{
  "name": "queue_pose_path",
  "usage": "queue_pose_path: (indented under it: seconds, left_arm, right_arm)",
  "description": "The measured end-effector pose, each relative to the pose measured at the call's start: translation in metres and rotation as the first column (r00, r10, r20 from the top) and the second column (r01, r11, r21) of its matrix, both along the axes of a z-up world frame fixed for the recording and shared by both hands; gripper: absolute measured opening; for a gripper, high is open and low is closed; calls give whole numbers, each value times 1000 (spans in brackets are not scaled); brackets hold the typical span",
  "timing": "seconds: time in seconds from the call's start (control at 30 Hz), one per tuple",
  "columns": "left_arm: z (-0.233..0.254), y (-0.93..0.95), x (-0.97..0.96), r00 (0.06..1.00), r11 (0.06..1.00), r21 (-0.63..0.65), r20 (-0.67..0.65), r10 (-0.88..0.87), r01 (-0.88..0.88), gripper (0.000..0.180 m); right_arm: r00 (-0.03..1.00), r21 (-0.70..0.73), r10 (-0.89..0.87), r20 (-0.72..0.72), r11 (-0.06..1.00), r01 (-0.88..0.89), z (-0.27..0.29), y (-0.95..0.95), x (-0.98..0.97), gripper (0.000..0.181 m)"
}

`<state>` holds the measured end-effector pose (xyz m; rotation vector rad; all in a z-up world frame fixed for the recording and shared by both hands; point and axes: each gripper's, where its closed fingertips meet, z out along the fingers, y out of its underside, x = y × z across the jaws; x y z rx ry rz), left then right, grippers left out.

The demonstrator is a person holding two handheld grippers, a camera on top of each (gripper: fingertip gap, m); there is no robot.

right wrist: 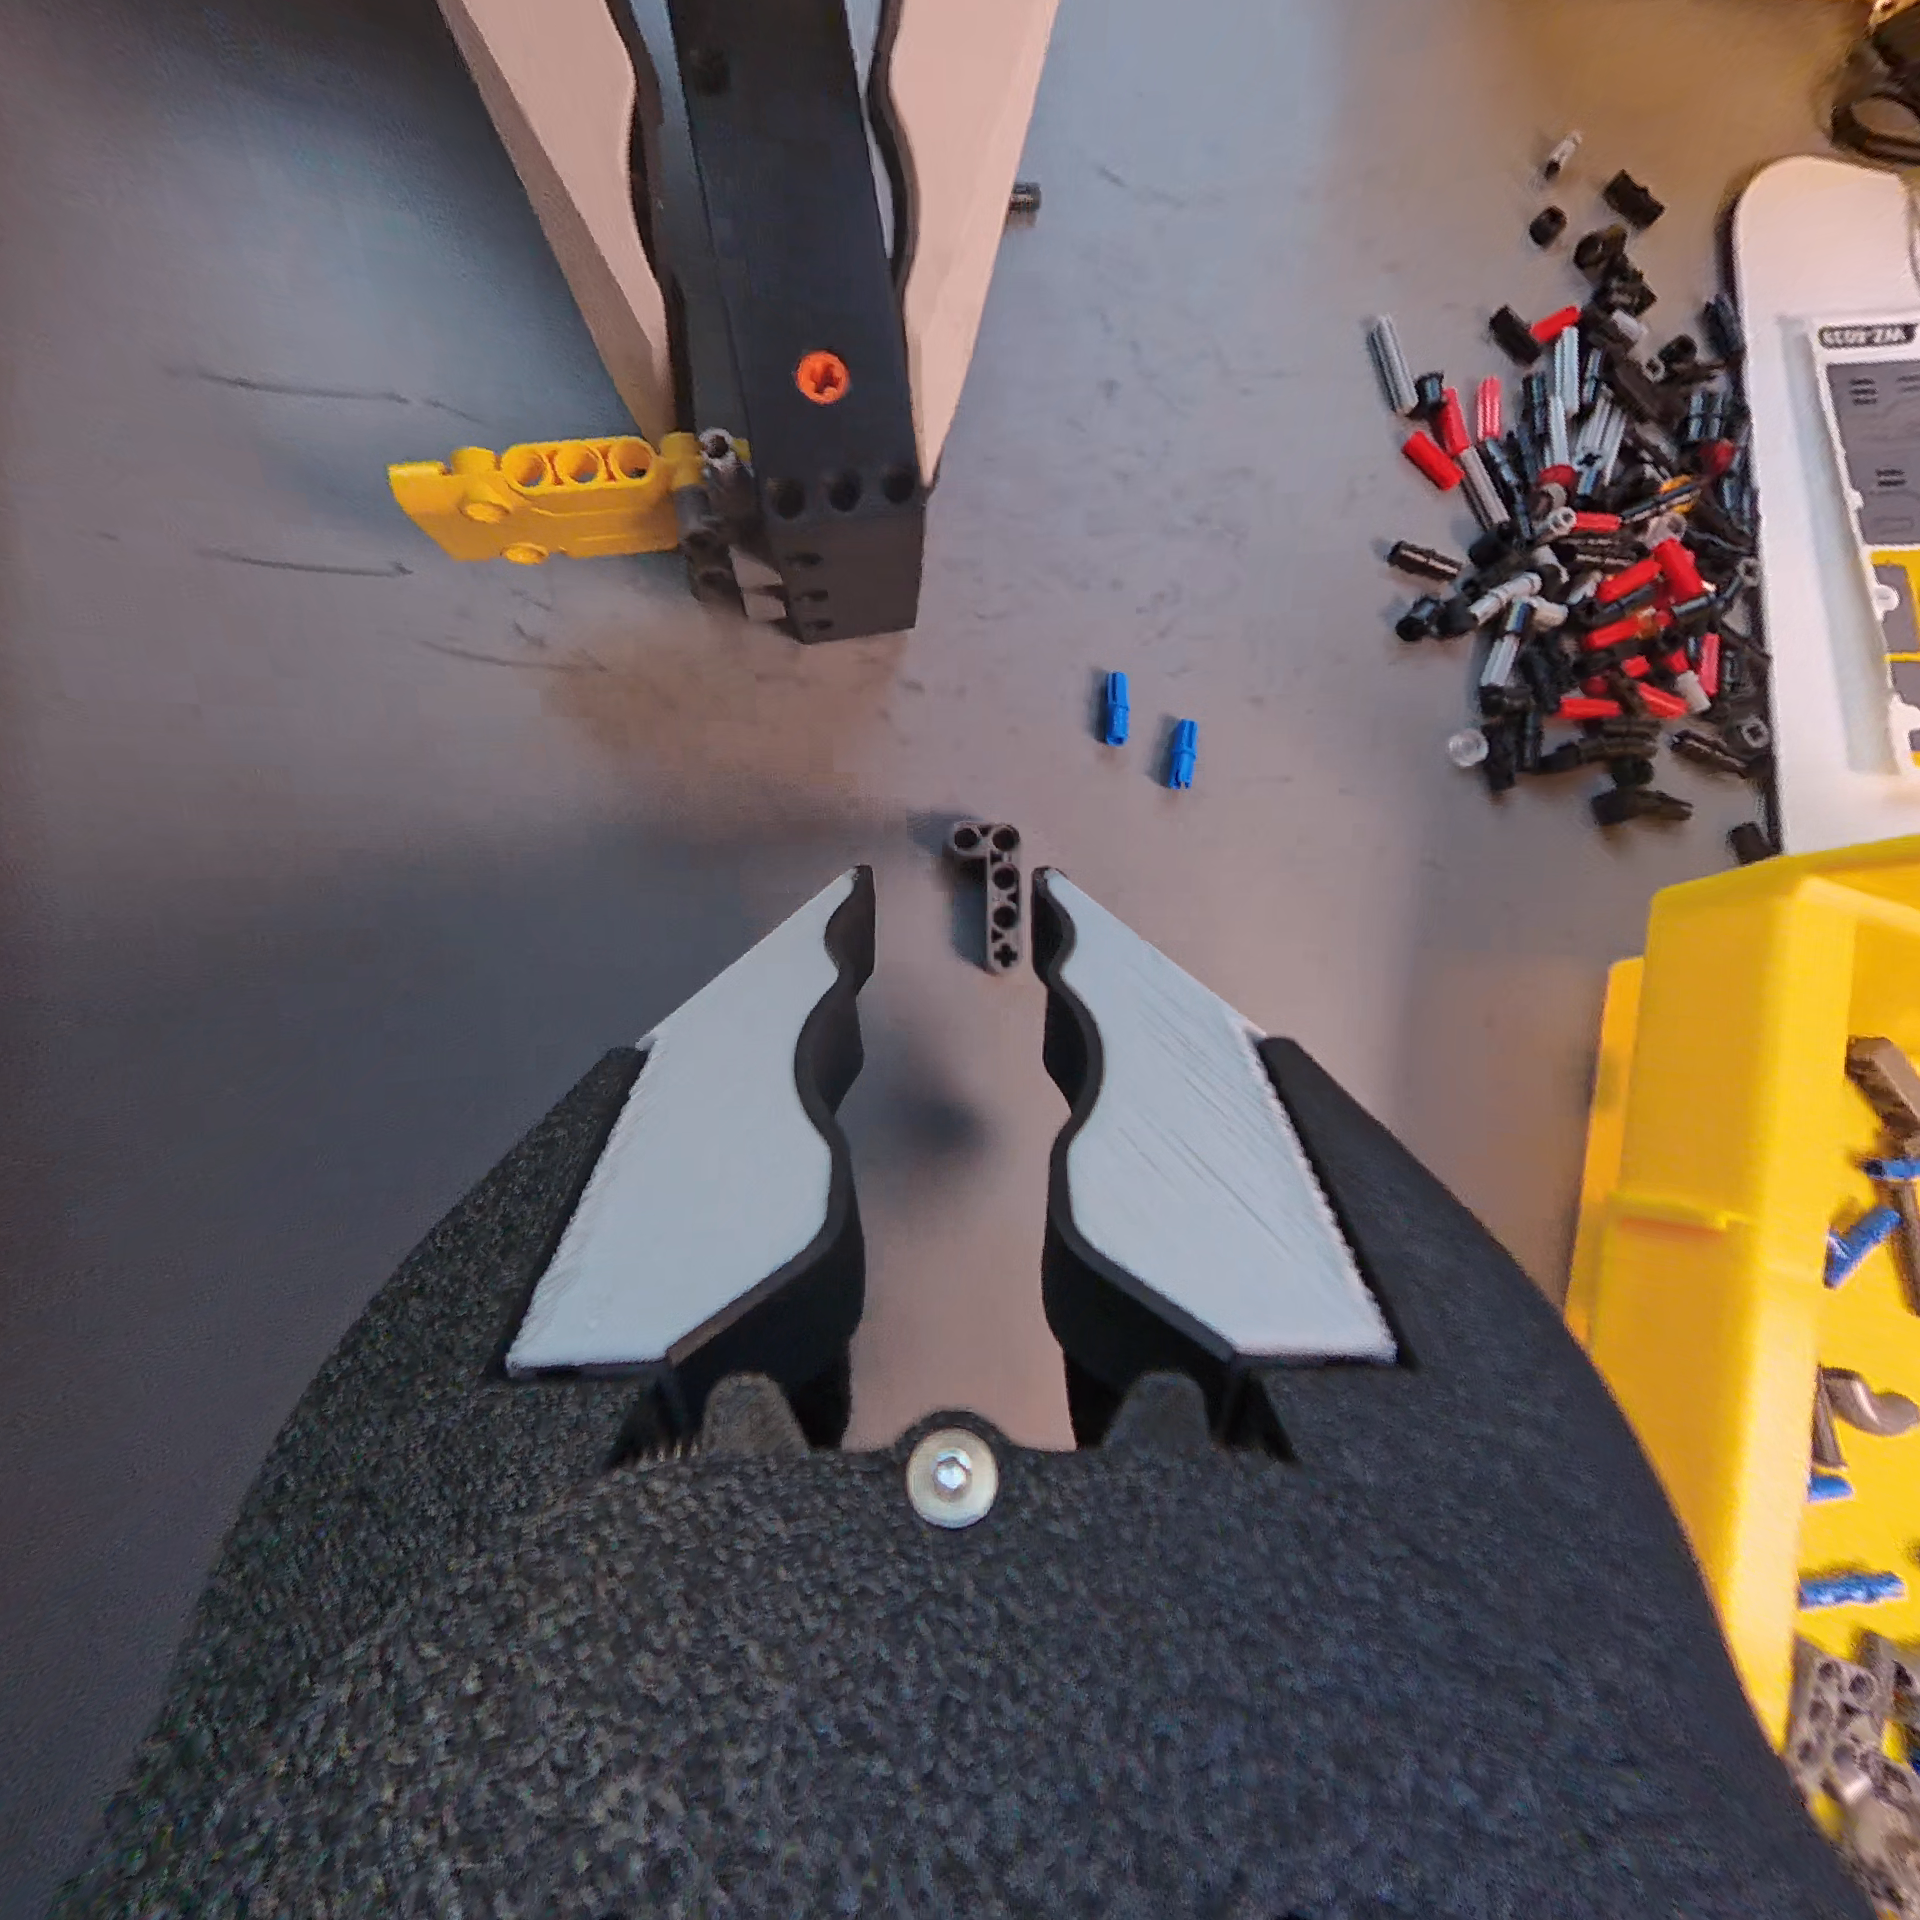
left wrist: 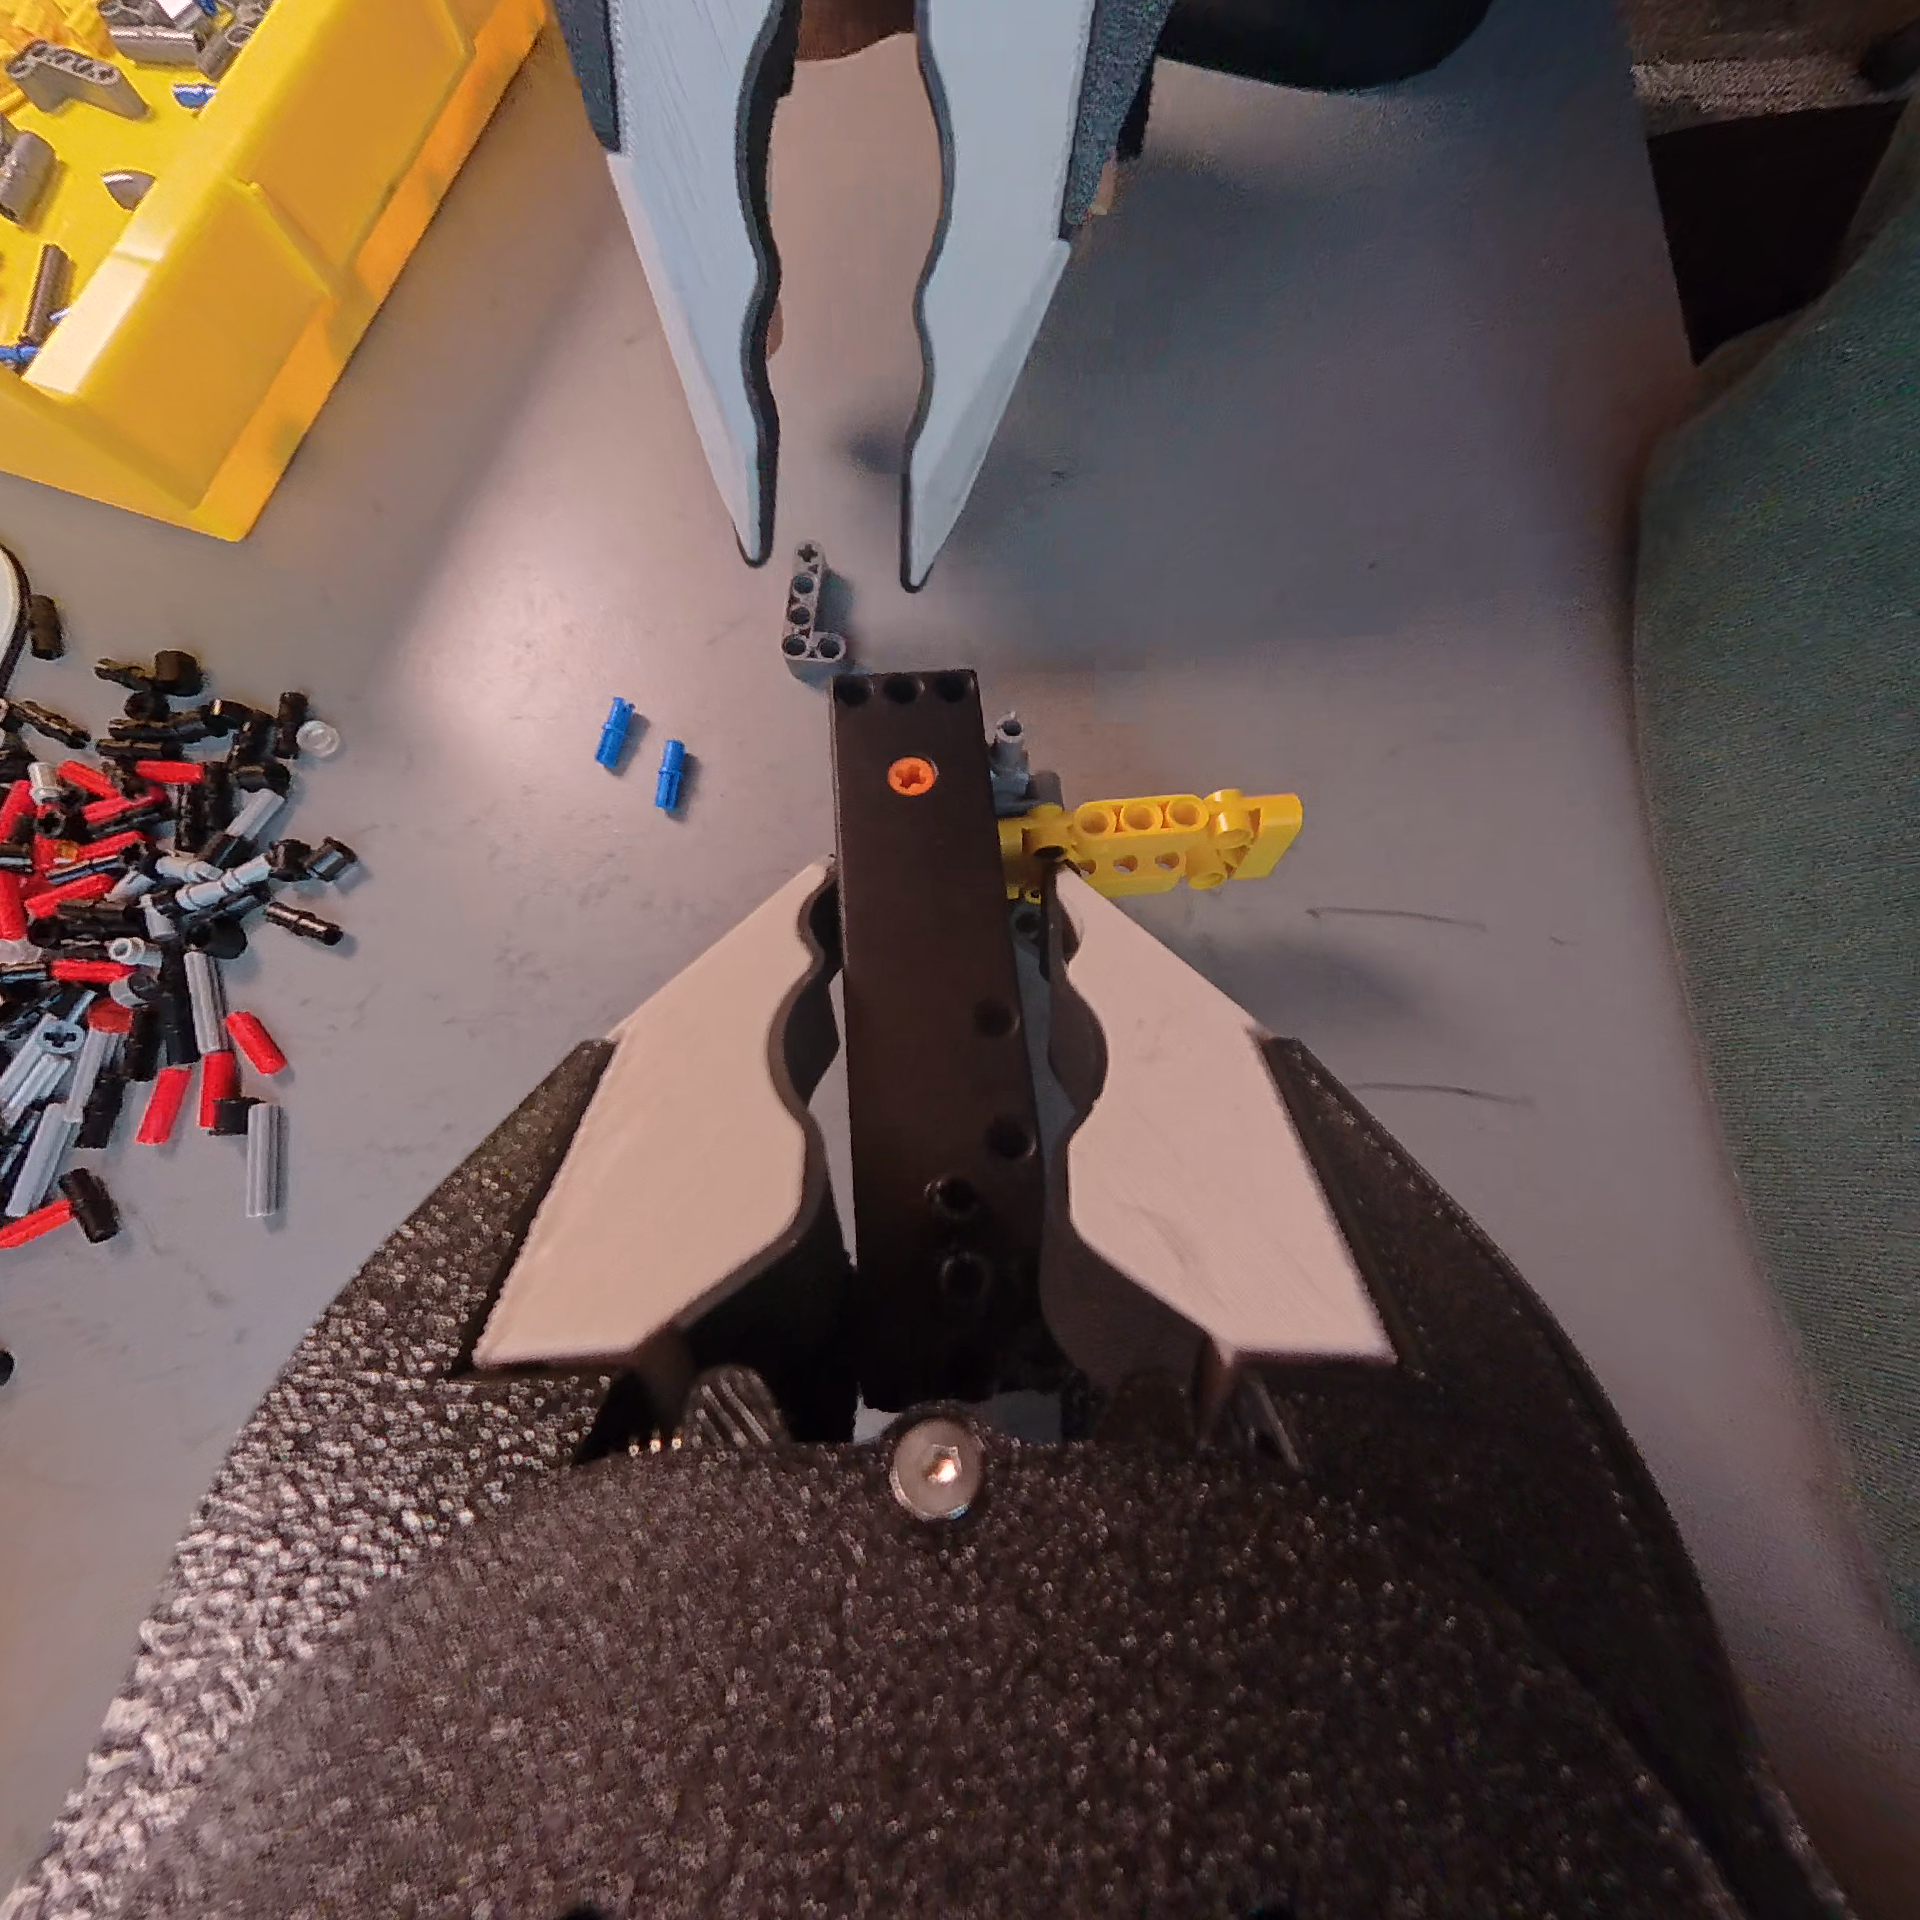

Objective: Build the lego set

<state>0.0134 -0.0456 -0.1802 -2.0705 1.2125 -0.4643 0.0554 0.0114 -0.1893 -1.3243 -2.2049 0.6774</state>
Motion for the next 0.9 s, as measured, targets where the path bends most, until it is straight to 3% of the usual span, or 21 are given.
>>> queue_pose_path:
  seconds: [0.3,0.4,0.47,0.57,0.67,0.9]
  left_arm:
    - [0,-1,1,1000,1000,3,4,-8,8,35]
    - [0,-1,1,1000,1000,5,3,-5,5,35]
    - [0,-1,1,1000,1000,8,2,-4,4,35]
    - [1,-1,1,1000,1000,9,6,-4,4,35]
    - [1,0,0,1000,1000,2,14,1,-1,32]
    - [1,0,2,1000,1000,4,7,0,0,32]
  right_arm:
    - [992,6,25,126,1000,-26,-10,12,-7,19]
    - [986,-7,70,150,998,-69,-14,7,-10,6]
    - [989,-11,91,115,996,-91,-8,3,-12,5]
    - [990,-113,128,-64,984,-134,29,-19,-18,5]
    - [964,-118,166,-206,974,-193,62,-43,-17,5]
    - [971,-45,177,-163,981,-187,46,-65,-28,5]
